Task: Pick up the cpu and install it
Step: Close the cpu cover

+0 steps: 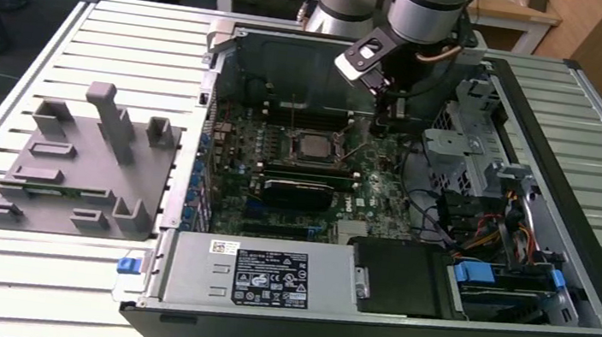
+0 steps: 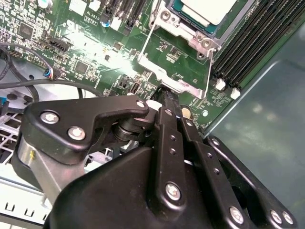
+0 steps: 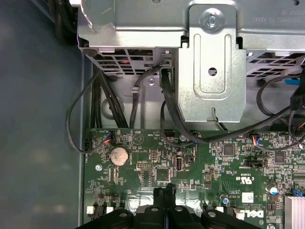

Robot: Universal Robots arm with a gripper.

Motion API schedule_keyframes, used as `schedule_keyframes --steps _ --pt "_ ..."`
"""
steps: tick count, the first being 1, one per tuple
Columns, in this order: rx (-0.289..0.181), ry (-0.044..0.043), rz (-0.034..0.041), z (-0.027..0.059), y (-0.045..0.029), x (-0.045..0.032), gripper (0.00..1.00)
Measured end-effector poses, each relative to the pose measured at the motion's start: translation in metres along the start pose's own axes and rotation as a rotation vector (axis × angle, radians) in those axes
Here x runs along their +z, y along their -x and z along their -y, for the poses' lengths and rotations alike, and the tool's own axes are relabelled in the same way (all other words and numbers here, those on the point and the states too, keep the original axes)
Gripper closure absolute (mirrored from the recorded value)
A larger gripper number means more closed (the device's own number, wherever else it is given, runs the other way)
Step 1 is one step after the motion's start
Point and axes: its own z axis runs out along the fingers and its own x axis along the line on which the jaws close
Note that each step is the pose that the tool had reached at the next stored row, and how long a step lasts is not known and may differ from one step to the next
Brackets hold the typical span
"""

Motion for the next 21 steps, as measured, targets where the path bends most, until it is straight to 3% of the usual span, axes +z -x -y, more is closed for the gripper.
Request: schedule_keyframes --steps 6,14,16,21 --pt "0.000 0.0000 0.0002 0.0043 0.0000 -0.0001 0.89" --pt "0.000 0.0000 0.0001 0.0159 0.0000 0.0001 0.89" --pt "0.000 -0.0001 0.0002 0.0239 0.0000 0.0003 0.89" --pt "0.000 0.0000 0.0002 0.0298 0.0000 0.0006 0.89"
